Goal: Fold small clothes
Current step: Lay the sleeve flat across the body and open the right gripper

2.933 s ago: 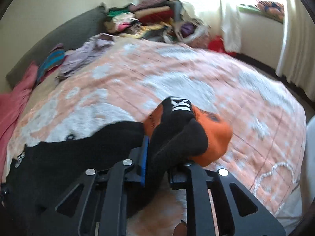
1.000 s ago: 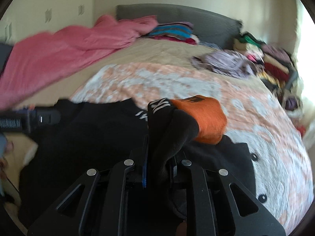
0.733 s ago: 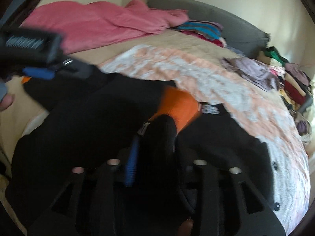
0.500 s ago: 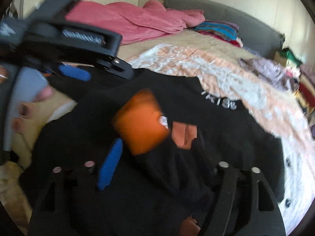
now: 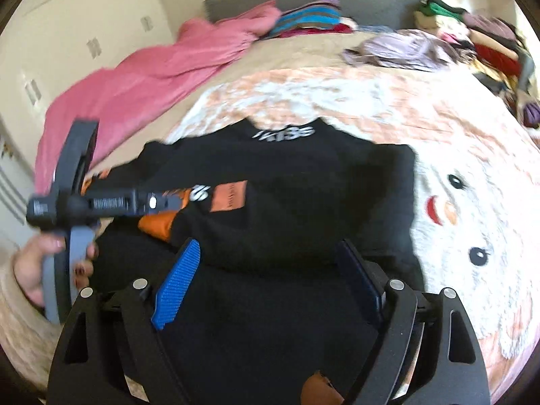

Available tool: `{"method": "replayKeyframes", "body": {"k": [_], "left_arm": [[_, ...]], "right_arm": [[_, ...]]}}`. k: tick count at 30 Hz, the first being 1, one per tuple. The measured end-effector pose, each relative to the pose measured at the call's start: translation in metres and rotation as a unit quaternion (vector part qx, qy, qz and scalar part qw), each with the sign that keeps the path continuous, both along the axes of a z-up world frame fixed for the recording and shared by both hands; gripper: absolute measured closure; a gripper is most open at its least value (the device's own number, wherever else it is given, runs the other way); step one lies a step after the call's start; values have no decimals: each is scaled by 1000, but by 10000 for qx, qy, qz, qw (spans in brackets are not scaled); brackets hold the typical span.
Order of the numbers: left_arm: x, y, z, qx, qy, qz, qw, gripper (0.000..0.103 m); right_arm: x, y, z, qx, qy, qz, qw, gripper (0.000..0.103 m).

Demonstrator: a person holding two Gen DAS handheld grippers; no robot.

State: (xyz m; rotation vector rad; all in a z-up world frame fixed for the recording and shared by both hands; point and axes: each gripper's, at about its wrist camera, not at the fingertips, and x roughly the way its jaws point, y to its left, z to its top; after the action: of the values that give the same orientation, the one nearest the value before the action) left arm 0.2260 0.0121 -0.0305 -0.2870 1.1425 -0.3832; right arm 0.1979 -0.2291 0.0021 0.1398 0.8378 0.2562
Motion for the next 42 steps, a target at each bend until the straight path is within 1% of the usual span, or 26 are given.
{"method": "replayKeyframes", "body": {"k": [1,2,3,4,6,8,10,12,13,15,17,21,23,27,29,31,35,37,40,42], "left_arm": [[-1,-6,0,124,-89,-31,9999,57],[-1,-11,2,282,-228,-81,9993,72],[-1,-14,2,377,-306,-112,9988,82],[0,-16,3,373,-341,-130,9986,98],[5,-15,9,200,-359,-121,9991,98],[9,-13,24,157,-550,-109,9983,99],[12,-7,45,140,-842,-66,9963,99],[13,-2,61,251,-1097,-6,9936,99],[14,1,66,373,-1184,37,9923,99],[17,6,65,496,-1159,73,9920,99],[19,7,53,628,-1047,79,9925,98],[18,7,29,884,-798,76,9929,93],[17,8,19,1024,-707,85,9922,81],[13,16,9,1146,-608,153,9914,70],[12,23,6,1135,-539,209,9919,59],[10,27,8,1132,-550,251,9917,57],[1,36,17,1255,-695,378,9889,45],[-4,41,23,1305,-773,446,9874,41],[-10,50,30,1346,-836,606,9855,32],[-14,55,34,1345,-895,659,9847,30]], "right_arm": [[0,-4,2,-3,-25,-81,10000,21],[1,-9,4,-8,-49,-151,9999,21],[1,-14,7,6,-84,-229,9997,21],[2,-16,8,20,-98,-262,9996,21],[4,-22,12,58,-130,-346,9993,21],[3,-27,18,100,-185,-384,9990,21],[5,-30,24,106,-282,-453,9985,21],[10,-31,27,163,-305,-480,9982,21],[13,-31,28,185,-310,-473,9982,21],[22,-28,24,99,-280,-459,9985,21],[33,-22,13,-5,-115,-462,9989,21],[57,-13,-18,-106,332,-469,9983,21],[65,-11,-32,-221,529,-525,9970,21],[71,-8,-57,-593,810,-692,9925,21],[71,-7,-62,-700,821,-681,9918,21],[69,-2,-59,-859,744,-635,9915,21],[61,4,-41,-614,505,-462,9958,21],[58,8,-26,-464,356,-383,9975,14],[51,15,-5,-280,165,-293,9990,11],[47,20,6,-179,74,-254,9995,9]]}}
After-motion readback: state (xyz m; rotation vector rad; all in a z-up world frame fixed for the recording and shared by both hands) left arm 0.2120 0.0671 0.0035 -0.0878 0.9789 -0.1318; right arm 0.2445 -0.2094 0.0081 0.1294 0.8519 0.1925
